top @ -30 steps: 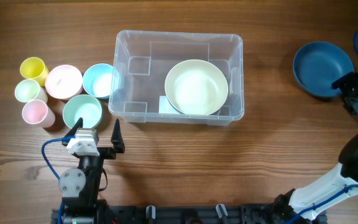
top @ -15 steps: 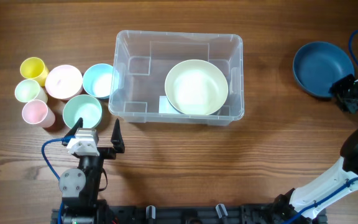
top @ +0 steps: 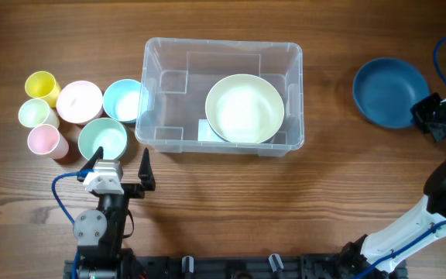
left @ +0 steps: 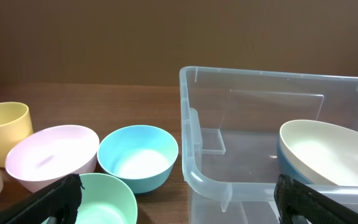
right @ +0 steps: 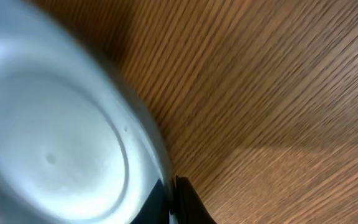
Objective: Pack container
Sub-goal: 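Lift the teal bowl and lower it onto the plate in the box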
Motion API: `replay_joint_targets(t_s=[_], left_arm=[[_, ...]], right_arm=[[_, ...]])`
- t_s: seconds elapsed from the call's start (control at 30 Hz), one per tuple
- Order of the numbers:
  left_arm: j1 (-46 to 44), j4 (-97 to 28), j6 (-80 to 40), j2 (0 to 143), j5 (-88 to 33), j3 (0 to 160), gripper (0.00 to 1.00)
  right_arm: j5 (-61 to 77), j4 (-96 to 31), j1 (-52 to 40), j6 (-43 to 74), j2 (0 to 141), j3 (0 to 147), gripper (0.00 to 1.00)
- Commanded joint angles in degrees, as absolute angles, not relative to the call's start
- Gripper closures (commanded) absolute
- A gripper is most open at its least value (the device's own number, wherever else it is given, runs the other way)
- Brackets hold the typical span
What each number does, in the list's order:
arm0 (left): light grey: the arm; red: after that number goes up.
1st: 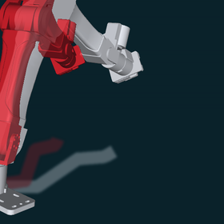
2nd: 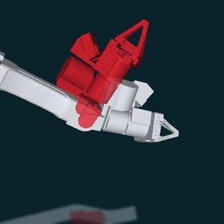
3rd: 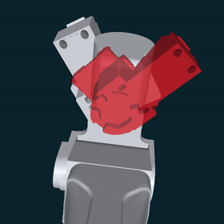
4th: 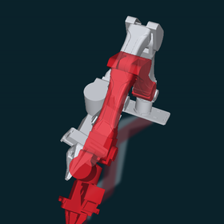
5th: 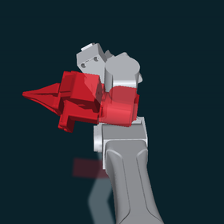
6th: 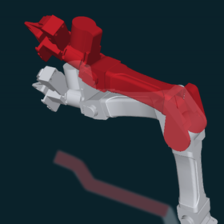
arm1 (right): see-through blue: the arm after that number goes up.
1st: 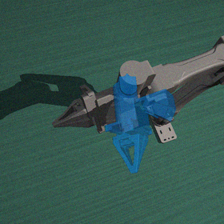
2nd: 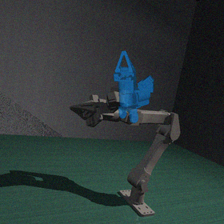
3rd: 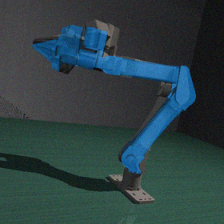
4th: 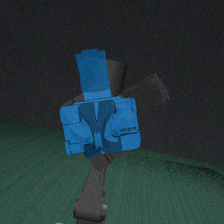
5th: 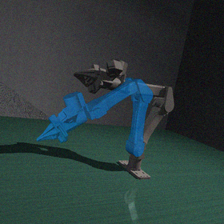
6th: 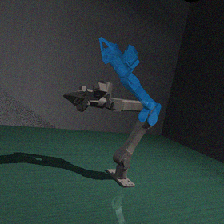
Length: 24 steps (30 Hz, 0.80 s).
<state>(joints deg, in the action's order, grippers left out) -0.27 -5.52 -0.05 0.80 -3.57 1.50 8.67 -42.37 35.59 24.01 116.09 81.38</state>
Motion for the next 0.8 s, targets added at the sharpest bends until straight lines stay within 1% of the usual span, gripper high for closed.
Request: replay_joint_targets(t_s=[0.0, 0.17, 0.27, 0.37, 0.5, 0.63, 0.77], left_arm=[[-0.4, -5.3, 0.9, 0.4, -4.3, 1.0, 0.0], [-0.4, -5.3, 0.9, 0.4, -4.3, 1.0, 0.0], [-0.4, -5.3, 0.9, 0.4, -4.3, 1.0, 0.0], [-0.4, -5.3, 0.9, 0.4, -4.3, 1.0, 0.0], [-0.4, -5.3, 0.9, 0.4, -4.3, 1.0, 0.0], [-0.4, -5.3, 0.9, 0.4, -4.2, 1.0, 0.0], [-0.4, -5.3, 0.9, 0.4, -4.3, 1.0, 0.0]], right_arm=[[9.6, -42.5, 35.5, 24.0, 116.7, 82.0, 0.95], [11.2, -42.7, 35.5, 23.8, 116.0, 82.2, 0.96], [14.5, -42.9, 35.5, 20.7, 114.5, 83.1, 0.96], [17.9, -43.8, 35.5, 20.3, 111.8, 84.5, 0.96], [18.3, -44.6, 35.4, 19.5, 105.2, 85.7, 0.96], [22.1, -44.7, 35.0, 18.7, 96.7, 85.7, 0.96], [24.1, -45.4, 31.4, 17.8, 88.0, 85.7, 0.96]])
